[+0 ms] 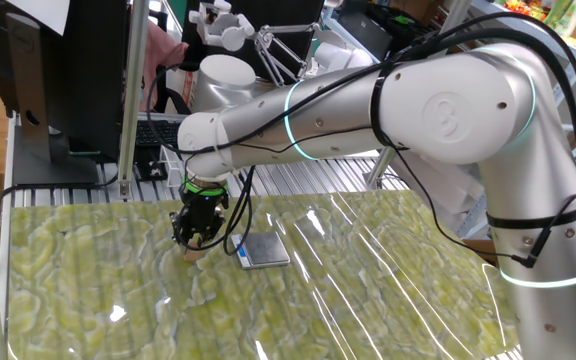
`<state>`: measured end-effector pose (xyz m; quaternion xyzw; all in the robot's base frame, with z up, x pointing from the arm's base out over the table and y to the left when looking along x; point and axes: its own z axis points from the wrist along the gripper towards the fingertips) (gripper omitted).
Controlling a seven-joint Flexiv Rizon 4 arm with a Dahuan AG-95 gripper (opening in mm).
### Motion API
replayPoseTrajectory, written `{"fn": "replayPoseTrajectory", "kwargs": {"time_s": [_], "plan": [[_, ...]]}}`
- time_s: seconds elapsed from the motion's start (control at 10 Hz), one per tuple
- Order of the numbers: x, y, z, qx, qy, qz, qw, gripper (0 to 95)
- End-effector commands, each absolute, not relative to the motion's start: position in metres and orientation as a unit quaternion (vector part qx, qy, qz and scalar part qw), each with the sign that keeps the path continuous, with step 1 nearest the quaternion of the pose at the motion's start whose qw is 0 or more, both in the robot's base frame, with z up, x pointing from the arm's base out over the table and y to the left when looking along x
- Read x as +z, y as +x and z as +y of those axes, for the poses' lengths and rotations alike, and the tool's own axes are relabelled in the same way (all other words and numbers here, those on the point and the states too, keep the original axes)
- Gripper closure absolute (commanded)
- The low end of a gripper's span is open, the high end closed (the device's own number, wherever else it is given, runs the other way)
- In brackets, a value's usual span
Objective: Place the block on the scale
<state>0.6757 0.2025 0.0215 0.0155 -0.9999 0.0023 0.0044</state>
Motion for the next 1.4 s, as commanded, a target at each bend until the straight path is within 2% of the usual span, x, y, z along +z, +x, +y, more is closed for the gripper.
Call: {"fn": "replayPoseTrajectory", "kwargs": {"time_s": [0.1,1.4], "plan": [[0.022,0.674,0.202,0.002,0.016,-1.000,0.004,95.0],[0.054,0.670,0.184,0.002,0.011,-1.000,-0.001,95.0]]}}
